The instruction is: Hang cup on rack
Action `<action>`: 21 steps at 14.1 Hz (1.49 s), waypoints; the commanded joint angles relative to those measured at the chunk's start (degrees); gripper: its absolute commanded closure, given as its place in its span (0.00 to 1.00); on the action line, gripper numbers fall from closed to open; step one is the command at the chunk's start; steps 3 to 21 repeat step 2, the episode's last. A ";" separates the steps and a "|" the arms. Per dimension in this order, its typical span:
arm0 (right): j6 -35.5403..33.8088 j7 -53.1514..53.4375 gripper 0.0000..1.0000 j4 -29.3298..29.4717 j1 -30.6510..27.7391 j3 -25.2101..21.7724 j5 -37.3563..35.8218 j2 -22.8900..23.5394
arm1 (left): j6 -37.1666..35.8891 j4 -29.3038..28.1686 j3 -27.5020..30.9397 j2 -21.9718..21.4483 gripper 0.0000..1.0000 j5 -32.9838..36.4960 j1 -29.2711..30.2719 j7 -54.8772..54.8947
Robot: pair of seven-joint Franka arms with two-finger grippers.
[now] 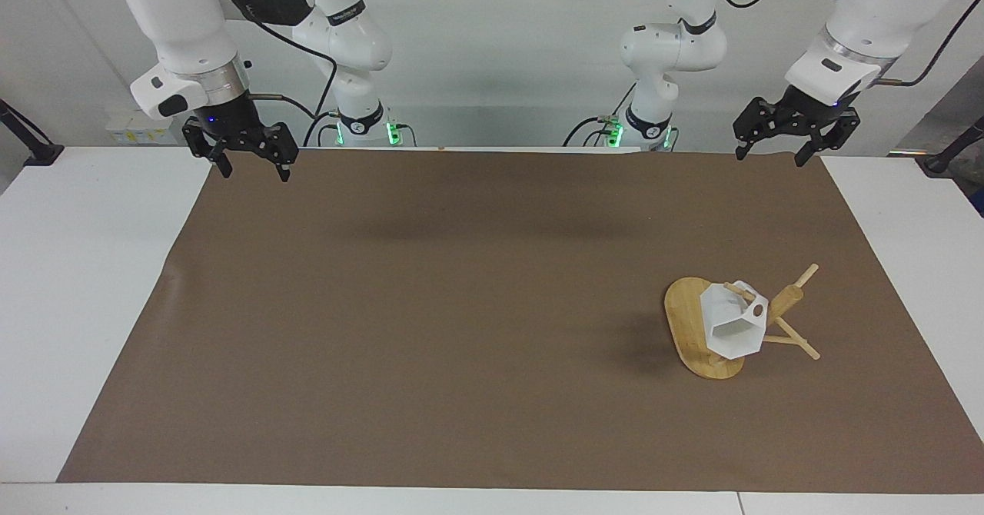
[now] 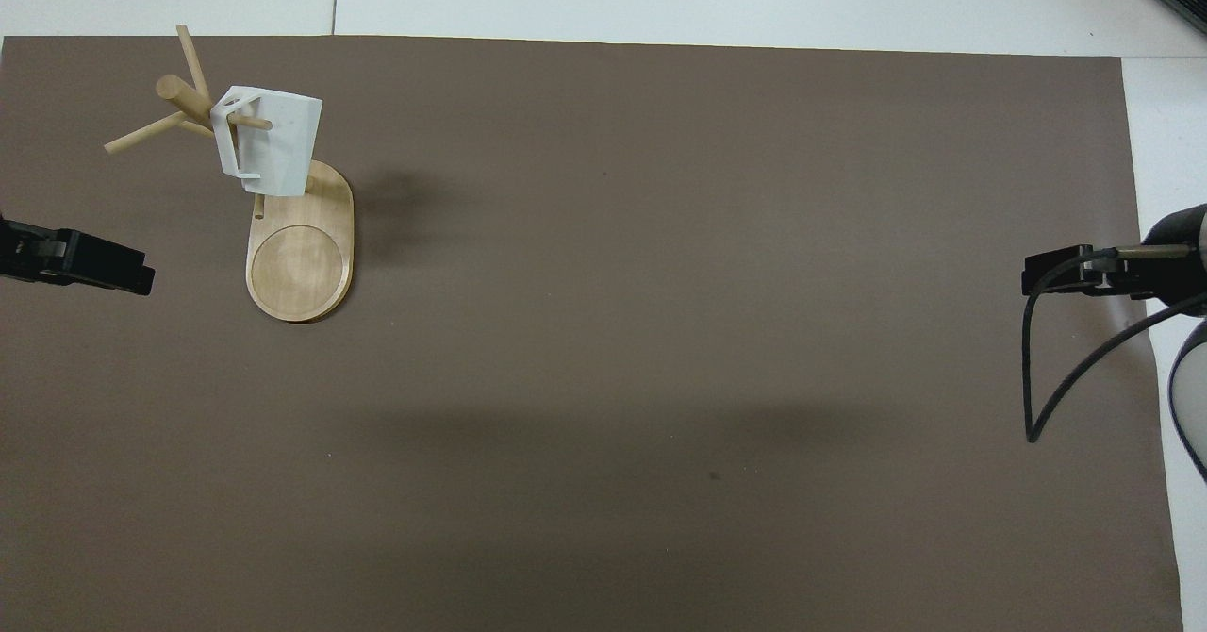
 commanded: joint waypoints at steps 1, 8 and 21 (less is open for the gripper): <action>-0.74 -1.40 0.00 -0.11 -0.28 -0.10 0.36 -0.75 | 0.64 -0.16 0.50 -0.19 0.00 0.73 -0.42 0.02; -0.74 -1.31 0.00 -0.11 -0.28 -0.01 0.36 -0.75 | 0.73 -0.16 0.50 -0.19 0.00 0.73 -0.42 0.11; -0.74 -1.31 0.00 -0.11 -0.28 -0.01 0.36 -0.75 | 0.73 -0.16 0.50 -0.19 0.00 0.73 -0.42 0.11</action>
